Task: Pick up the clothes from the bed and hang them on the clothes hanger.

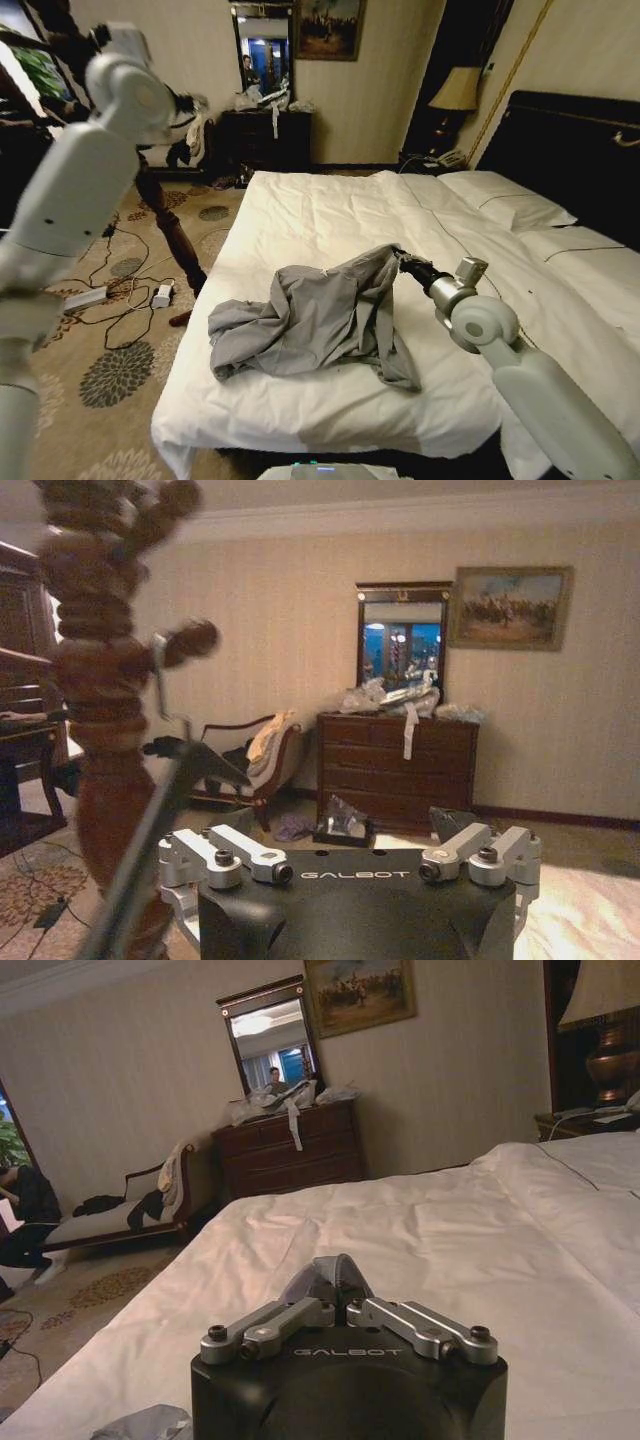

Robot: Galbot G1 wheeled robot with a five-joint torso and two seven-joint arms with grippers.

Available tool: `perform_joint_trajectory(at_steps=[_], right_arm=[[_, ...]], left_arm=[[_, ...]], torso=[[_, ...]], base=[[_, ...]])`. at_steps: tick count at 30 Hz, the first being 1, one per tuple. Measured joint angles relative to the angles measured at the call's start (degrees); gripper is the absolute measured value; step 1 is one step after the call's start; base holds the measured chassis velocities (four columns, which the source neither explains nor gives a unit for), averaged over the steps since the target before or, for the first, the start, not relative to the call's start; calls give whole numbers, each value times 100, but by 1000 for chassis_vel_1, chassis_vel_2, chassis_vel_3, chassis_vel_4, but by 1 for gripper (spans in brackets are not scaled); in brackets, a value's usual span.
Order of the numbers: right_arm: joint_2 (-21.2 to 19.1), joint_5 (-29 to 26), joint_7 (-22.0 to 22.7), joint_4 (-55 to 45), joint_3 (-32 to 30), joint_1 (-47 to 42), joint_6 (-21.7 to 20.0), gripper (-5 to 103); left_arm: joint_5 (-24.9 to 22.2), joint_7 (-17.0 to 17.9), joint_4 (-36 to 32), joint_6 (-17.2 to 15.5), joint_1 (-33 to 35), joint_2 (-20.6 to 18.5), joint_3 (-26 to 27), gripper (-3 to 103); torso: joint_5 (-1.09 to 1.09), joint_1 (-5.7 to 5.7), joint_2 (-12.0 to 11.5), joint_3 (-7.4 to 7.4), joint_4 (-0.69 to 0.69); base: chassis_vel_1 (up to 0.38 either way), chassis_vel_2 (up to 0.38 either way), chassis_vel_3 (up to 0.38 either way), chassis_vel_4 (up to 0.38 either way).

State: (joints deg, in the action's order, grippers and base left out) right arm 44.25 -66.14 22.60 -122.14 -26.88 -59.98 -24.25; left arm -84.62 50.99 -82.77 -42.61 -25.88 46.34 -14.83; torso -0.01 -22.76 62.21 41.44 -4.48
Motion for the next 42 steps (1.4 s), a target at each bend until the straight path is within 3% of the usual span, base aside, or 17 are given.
perform_joint_trajectory(at_steps=[11, 17, 29, 36, 42], right_arm=[[-30, -10, -15, -158, -124, -111, 3, 0], [-28, -61, -17, -176, -126, -48, 31, 0], [-159, -315, 21, -325, -286, -105, 30, 0], [-138, -310, -18, -265, -249, -74, 57, 0], [-148, -318, -16, -348, -276, -122, 59, 0]], left_arm=[[-445, -188, 141, 23, -136, -791, -51, 99], [-518, -229, 283, 30, -24, -891, -34, 99], [-715, -205, 1006, 40, -36, -635, -198, 100], [-858, -321, 2002, 45, -667, -44, -649, 100], [-828, -421, 2415, 46, -816, 135, -850, 98]], torso=[[0, 0, 0, 0, 2], [2, 0, 0, 0, 4], [1, 0, 0, 0, 3], [-4, -1, 0, 0, -1], [2, -1, 0, 1, 4]], base=[[0, 0, 0, 0], [0, 0, 0, 0], [0, 0, 0, 0], [0, 0, 0, 0], [0, 0, 0, 0]])
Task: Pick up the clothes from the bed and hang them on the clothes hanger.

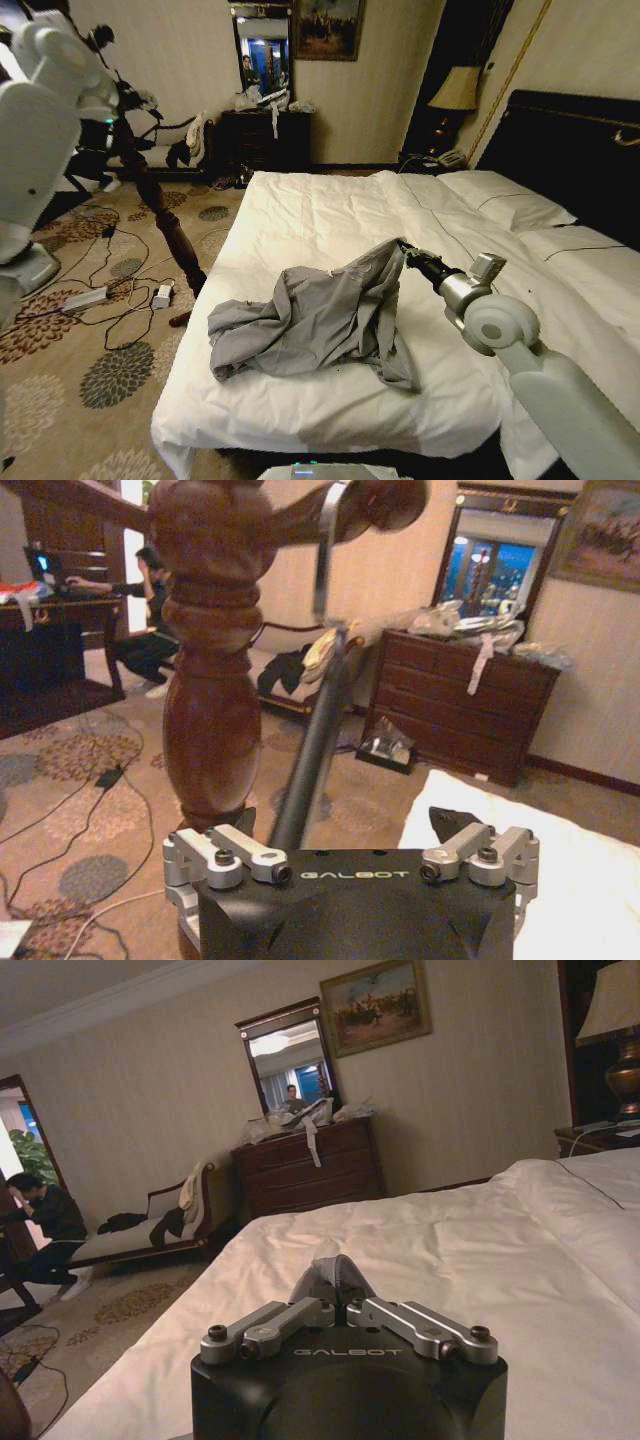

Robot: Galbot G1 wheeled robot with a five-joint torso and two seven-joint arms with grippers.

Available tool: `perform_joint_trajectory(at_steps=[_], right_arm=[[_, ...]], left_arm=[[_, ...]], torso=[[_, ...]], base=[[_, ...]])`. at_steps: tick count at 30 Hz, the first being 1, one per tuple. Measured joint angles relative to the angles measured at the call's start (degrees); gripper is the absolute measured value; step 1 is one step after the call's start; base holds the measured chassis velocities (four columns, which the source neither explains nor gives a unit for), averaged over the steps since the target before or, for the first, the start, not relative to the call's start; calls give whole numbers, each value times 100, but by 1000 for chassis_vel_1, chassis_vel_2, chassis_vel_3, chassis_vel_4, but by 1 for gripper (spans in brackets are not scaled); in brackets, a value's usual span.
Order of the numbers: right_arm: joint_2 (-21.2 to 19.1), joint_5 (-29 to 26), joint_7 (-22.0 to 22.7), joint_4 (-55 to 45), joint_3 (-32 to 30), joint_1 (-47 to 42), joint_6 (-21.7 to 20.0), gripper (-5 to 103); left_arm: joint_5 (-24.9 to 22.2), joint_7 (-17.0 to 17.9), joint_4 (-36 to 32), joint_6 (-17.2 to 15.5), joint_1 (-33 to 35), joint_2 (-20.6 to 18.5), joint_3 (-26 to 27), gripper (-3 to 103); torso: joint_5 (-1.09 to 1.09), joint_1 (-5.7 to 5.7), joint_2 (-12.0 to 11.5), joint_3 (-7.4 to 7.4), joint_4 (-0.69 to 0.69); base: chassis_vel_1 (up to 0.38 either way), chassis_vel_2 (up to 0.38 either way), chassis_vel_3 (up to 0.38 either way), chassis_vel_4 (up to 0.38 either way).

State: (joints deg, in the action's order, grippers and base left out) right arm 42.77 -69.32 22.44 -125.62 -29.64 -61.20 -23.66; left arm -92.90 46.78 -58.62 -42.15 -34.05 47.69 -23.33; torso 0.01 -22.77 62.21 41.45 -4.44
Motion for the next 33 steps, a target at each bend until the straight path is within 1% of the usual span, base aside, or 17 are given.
perform_joint_trajectory(at_steps=[2, 3, 7, 9, 11, 12, 13, 14, 15, 16, 17, 18, 19, 22, 24, 25, 33], right_arm=[[-50, -7, -1, -46, -79, -81, 0, 0], [-50, -7, -1, -46, -79, -81, 0, 0], [-81, -14, -6, -99, -186, -211, 3, 0], [-80, -7, -9, -108, -195, -244, 5, 0], [-48, 34, -19, -145, -218, -347, 16, 0], [-39, 39, -19, -155, -223, -362, 17, 0], [-39, 39, -19, -155, -223, -362, 17, 0], [-25, 45, -19, -172, -236, -388, 18, 0], [-19, 50, -19, -187, -252, -414, 18, 0], [-33, 65, -19, -209, -283, -466, 19, 0], [-45, 70, -19, -216, -296, -485, 19, 0], [-65, 77, -20, -232, -316, -514, 19, 0], [-65, 77, -20, -232, -316, -514, 19, 0], [-97, 82, -20, -254, -352, -567, 19, 0], [-101, 85, -20, -255, -352, -572, 19, 0], [-113, 96, -20, -260, -352, -587, 19, 0], [-117, 131, -17, -256, -328, -601, 18, 0]], left_arm=[[25, -13, 122, 0, -2, 54, -41, 93], [25, -13, 122, 0, -2, 54, -41, 93], [147, -140, 303, 0, -2, 117, -134, 72], [214, -213, 348, 0, -11, 120, -167, 72], [424, -415, 438, 0, -26, 108, -262, 61], [442, -449, 438, 0, -27, 98, -275, 56], [442, -449, 438, 0, -27, 98, -275, 56], [458, -484, 435, 0, -26, 84, -288, 51], [478, -507, 434, 0, -27, 72, -297, 51], [525, -514, 440, 0, -21, 72, -301, 39], [544, -513, 444, 0, -15, 76, -297, 39], [568, -510, 443, 0, -2, 79, -286, 34], [568, -510, 443, 0, -2, 79, -286, 34], [647, -508, 324, 1, 43, 31, -268, 18], [674, -507, 299, 0, 52, 18, -265, 18], [735, -509, 245, 0, 70, -13, -256, 16], [944, -524, -58, 0, 161, -195, -164, 16]], torso=[[0, -1, 0, 0, 0], [0, -1, 0, 0, 0], [-2, 1, 0, 0, -3], [-1, 0, 0, 0, -3], [-1, 0, 0, 0, -2], [-1, 0, 0, 0, -2], [-1, 0, 0, 0, -2], [-1, 0, 0, 0, -2], [-1, 0, 0, 0, -2], [-2, 1, 0, -1, -1], [-1, 1, 0, -1, -1], [-1, 1, 0, -1, -2], [-1, 1, 0, -1, -2], [-2, 1, 0, 0, -3], [-2, 1, 0, 0, -3], [-1, 1, 0, 0, -2], [-1, 1, 0, 0, -4]], base=[[0, 0, 0, 0], [0, 0, 0, 0], [0, 0, 0, 0], [0, 0, 0, 0], [0, 0, 0, 0], [0, 0, 0, 0], [0, 0, 0, 0], [0, 0, 0, 0], [0, 0, 0, 0], [0, 0, 0, 0], [0, 0, 0, 0], [0, 0, 0, 0], [0, 0, 0, 0], [0, 0, 0, 0], [0, 0, 0, 0], [0, 0, 0, 0], [0, 0, 0, 0]])
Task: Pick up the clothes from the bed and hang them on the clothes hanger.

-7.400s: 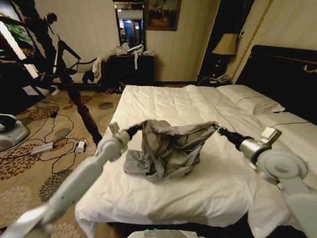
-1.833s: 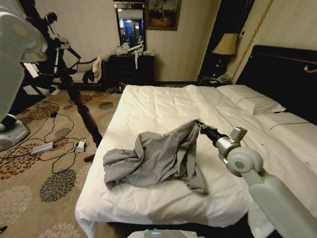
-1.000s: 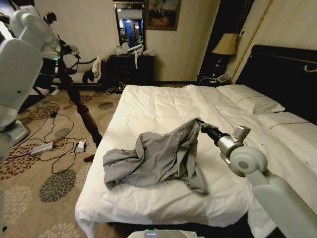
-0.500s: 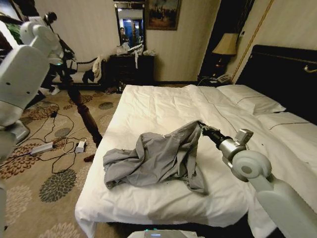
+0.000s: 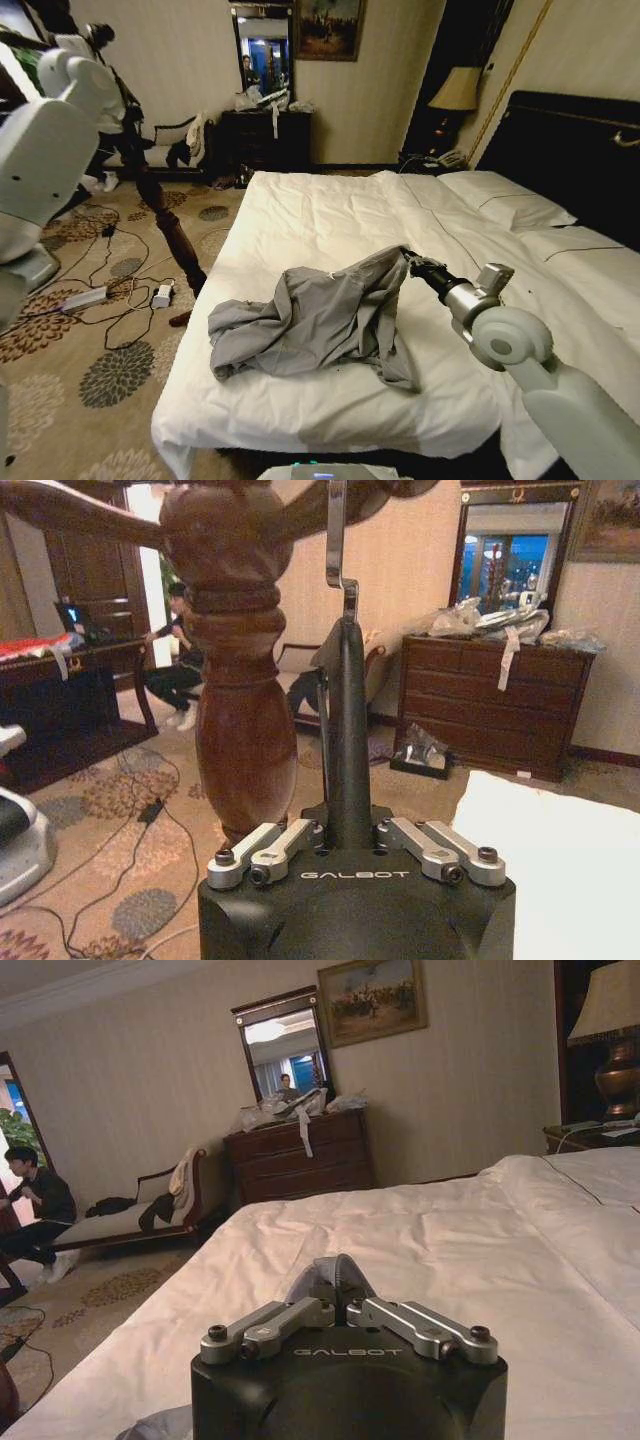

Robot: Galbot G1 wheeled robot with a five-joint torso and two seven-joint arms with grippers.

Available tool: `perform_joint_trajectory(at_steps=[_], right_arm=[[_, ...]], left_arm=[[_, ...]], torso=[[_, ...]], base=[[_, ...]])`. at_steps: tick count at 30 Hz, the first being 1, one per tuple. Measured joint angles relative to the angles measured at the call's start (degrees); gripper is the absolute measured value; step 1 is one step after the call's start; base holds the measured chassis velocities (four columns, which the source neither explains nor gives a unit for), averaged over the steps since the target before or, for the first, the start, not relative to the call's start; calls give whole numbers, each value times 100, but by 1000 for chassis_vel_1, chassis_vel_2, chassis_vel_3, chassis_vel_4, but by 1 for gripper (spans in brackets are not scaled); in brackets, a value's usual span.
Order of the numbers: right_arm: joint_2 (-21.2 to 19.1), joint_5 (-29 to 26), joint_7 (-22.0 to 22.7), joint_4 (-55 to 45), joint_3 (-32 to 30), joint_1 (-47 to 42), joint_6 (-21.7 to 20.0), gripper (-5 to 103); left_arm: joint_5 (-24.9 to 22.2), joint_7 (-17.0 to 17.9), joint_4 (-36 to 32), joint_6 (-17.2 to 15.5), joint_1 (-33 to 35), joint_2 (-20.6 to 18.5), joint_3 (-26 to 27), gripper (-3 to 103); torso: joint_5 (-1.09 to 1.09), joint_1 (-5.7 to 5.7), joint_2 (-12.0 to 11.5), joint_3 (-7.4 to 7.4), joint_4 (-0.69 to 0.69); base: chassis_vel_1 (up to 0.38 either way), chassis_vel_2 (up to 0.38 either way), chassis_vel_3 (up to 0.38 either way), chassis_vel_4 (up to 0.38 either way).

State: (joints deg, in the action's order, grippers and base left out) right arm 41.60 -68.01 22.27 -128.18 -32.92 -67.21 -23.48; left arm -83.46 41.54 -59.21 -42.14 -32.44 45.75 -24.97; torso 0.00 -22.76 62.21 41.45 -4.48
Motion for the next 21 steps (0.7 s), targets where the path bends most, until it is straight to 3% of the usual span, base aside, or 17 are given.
perform_joint_trajectory(at_steps=[4, 12, 18, 21], right_arm=[[-1, 1, 0, 16, 38, 47, 0, 0], [44, 22, 2, 71, 133, 131, 0, 0], [38, 38, 3, 71, 119, 99, 0, 0], [17, 36, 3, 35, 52, 33, 0, 0]], left_arm=[[7, 6, -272, 1, 34, -161, 45, 16], [-88, 8, -1049, 1, 247, -542, 162, 16], [-44, -580, -1849, 1, 756, -954, 177, 16], [164, -1423, -2153, 121, 1296, -1116, 339, 16]], torso=[[1, 0, 0, 0, 5], [-1, 0, 0, 0, 1], [-1, 1, 0, -1, 3], [0, 0, 0, 0, 1]], base=[[0, 0, 0, 0], [0, 0, 0, 0], [0, 0, 0, 0], [0, 0, 0, 0]])
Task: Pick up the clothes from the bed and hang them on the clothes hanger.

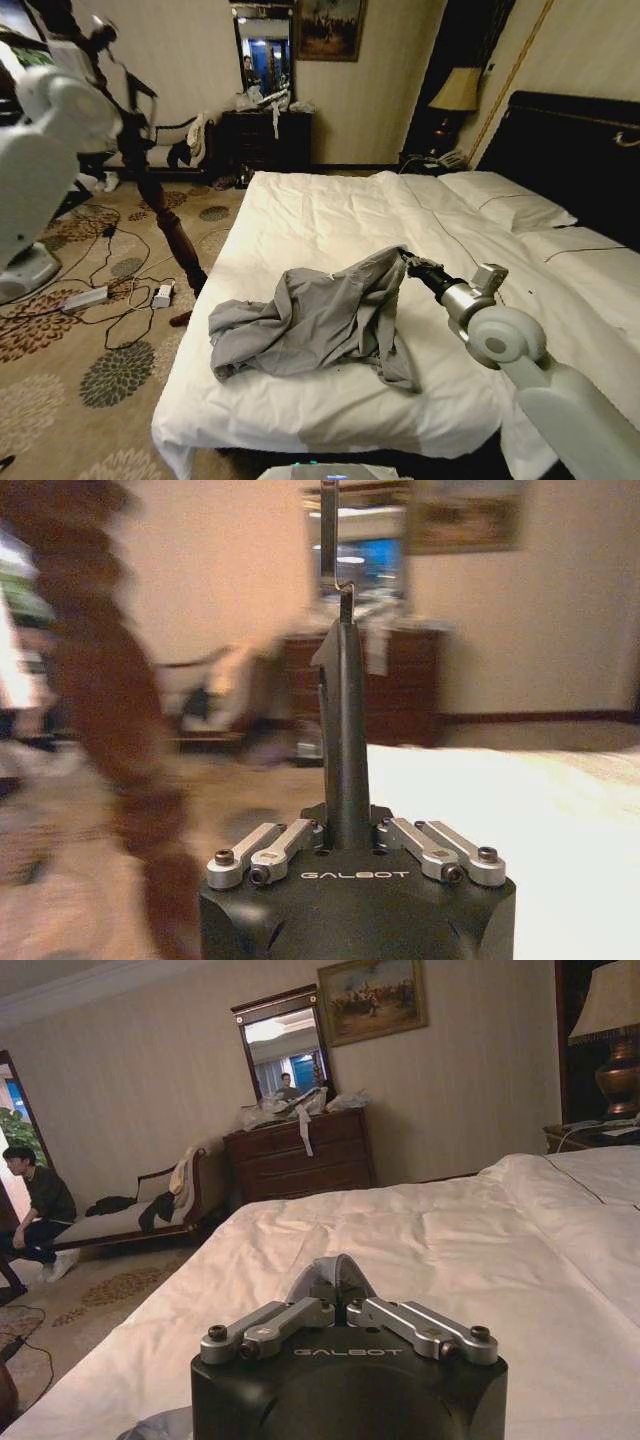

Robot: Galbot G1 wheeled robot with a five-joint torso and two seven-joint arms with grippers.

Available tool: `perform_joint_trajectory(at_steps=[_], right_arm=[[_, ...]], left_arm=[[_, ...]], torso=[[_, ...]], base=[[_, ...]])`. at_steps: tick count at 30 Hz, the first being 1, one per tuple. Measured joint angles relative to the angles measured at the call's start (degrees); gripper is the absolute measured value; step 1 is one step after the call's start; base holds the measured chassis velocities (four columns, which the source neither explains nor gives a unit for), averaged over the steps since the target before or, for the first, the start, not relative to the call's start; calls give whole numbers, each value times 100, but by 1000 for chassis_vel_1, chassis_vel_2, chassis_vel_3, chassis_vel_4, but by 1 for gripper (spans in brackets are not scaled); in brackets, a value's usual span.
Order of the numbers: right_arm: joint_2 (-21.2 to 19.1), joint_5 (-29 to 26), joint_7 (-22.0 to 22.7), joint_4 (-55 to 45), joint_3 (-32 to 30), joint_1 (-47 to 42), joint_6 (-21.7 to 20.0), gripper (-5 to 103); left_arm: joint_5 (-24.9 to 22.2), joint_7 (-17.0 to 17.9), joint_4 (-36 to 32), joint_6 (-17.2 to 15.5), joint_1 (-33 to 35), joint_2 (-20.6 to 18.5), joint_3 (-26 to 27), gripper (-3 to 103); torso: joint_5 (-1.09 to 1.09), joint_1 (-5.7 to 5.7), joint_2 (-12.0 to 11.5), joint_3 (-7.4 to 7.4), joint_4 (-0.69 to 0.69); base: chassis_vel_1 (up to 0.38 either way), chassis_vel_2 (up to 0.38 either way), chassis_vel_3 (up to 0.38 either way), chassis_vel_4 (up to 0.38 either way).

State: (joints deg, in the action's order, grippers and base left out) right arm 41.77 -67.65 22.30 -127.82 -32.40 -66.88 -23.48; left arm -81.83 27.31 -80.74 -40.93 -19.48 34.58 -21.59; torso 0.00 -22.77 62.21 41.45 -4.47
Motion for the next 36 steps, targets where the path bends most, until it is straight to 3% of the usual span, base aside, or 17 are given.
perform_joint_trajectory(at_steps=[2, 4, 7, 10, 12, 14, 16, 17, 21, 22, 24, 26, 29, 31, 36], right_arm=[[-6, 0, 0, -11, -20, -26, 0, 0], [-40, 2, -3, -46, -83, -114, 0, 0], [-71, 11, -6, -57, -99, -144, 0, 0], [-87, 12, -8, -32, -19, -51, 1, 0], [-90, 13, -10, -21, 1, -34, 0, 0], [-79, 14, -24, 18, 121, 70, 8, 0], [-73, 42, -34, 32, 195, 97, 8, 0], [-73, 42, -34, 32, 195, 97, 8, 0], [-67, 90, -48, 33, 213, 78, 7, 0], [-67, 90, -48, 33, 213, 78, 7, 0], [-58, 45, -52, 9, 213, 76, 24, 0], [-56, 41, -51, -2, 213, 70, 30, 0], [-60, 85, -52, -26, 188, 37, 36, 0], [-61, 88, -52, -25, 185, 37, 36, 0], [-80, 171, -53, 36, 198, 75, 27, 0]], left_arm=[[60, -179, -57, 95, 148, -30, 69, 16], [323, -520, -215, 401, 637, -118, 301, 16], [397, -649, -403, 517, 1054, -230, 566, 16], [502, -942, -1017, 706, 2305, -635, 1431, 16], [538, -998, -1145, 745, 2607, -703, 1612, 16], [727, -1316, -1714, 911, 3696, -993, 2228, 16], [976, -1680, -2140, 1130, 4446, -1197, 2575, 16], [976, -1680, -2140, 1130, 4446, -1197, 2575, 16], [1246, -2531, -2804, 1745, 5339, -1371, 2824, 16], [1246, -2531, -2804, 1745, 5339, -1371, 2824, 16], [1450, -2943, -3021, 1948, 5566, -1395, 2798, 16], [1526, -3083, -3053, 2003, 5615, -1404, 2770, 16], [1875, -3702, -3126, 2213, 5869, -1405, 2631, 16], [1894, -3765, -3144, 2231, 5897, -1407, 2623, 16], [1884, -4502, -3549, 2387, 6328, -1616, 2596, 16]], torso=[[1, 0, 0, 0, 0], [-1, 1, 0, 0, 0], [2, 0, 0, 0, -2], [-2, 0, 0, -1, 5], [-1, 1, 0, 0, 7], [7, 1, 0, -1, 5], [-4, 1, 0, 0, 6], [-4, 1, 0, 0, 6], [-2, 1, 0, -1, -2], [-2, 1, 0, -1, -2], [-2, 1, 0, -1, 0], [-3, 1, 1, -1, 1], [1, 0, 0, 0, 1], [0, 0, 0, 0, 2], [0, 0, 0, 0, 0]], base=[[0, 0, 0, 0], [0, 0, 0, 0], [0, 0, 0, 0], [0, 0, 0, 0], [0, 0, 0, 0], [0, 0, 0, 0], [0, 0, 0, 0], [0, 0, 0, 0], [0, 0, 0, 0], [0, 0, 0, 0], [0, 0, 0, 0], [0, 0, 0, 0], [0, 0, 0, 0], [0, 0, 0, 0], [0, 0, 0, 0]])
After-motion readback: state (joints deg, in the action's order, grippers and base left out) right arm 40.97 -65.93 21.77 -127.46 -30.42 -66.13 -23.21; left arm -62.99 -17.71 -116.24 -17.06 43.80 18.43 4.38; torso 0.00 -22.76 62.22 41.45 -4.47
